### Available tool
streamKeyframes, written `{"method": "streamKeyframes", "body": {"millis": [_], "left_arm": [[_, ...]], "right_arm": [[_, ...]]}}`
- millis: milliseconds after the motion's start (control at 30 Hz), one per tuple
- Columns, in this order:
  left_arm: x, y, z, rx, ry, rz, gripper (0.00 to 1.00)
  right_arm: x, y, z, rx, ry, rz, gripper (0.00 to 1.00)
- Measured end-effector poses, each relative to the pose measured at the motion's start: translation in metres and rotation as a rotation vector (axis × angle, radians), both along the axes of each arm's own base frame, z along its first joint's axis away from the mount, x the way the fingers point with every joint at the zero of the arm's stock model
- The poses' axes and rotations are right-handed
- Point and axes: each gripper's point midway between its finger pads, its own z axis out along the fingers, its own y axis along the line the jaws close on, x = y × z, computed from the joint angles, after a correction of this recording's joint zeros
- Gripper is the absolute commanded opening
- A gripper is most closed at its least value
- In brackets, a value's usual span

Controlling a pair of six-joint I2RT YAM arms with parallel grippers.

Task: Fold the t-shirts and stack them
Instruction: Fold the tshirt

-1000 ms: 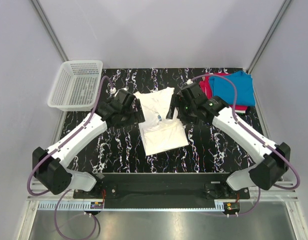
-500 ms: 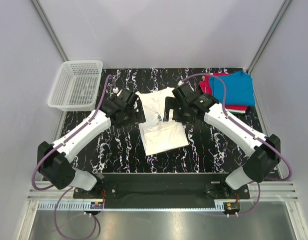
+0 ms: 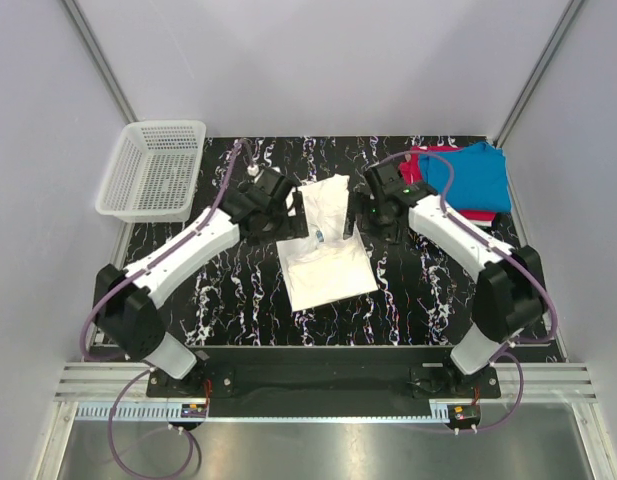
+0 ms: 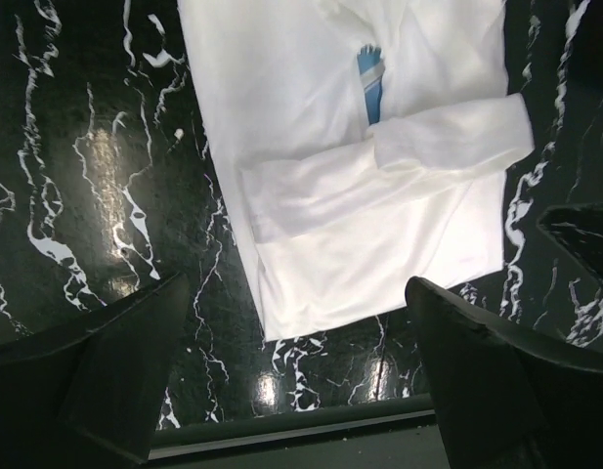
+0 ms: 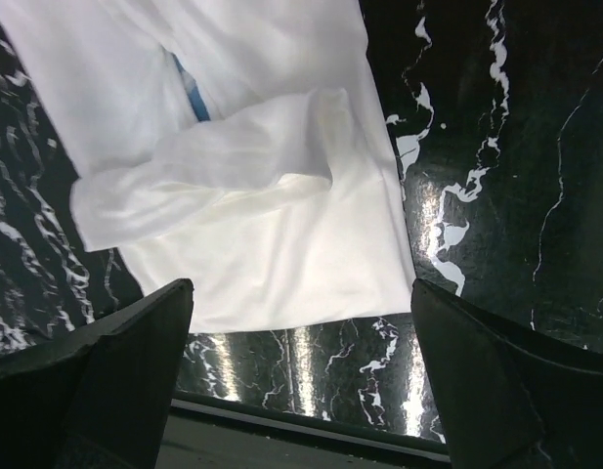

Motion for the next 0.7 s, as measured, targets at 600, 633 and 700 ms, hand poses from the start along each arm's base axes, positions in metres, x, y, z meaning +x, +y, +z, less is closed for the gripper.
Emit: {"method": "streamKeyframes", "body": {"millis": [600,633,700], "left_arm": [[-0.064,-0.036,-0.116,0.115,0.219,-0.285,0.99],[-0.067,-0.037,-0.119,0.116,0.225,-0.294,0.99],[-0.070,-0.039,-0.122,0.113,0.226,-0.305,0.99]], "right_arm": [[-0.055,-0.021,-0.108,-0.131,0.165,0.021,1.00],[-0.056,-0.020,-0.111,-0.132,0.167,0.022,1.00],[-0.059,-0.017,-0.117,-0.132,0.169,0.028,1.00]]}}
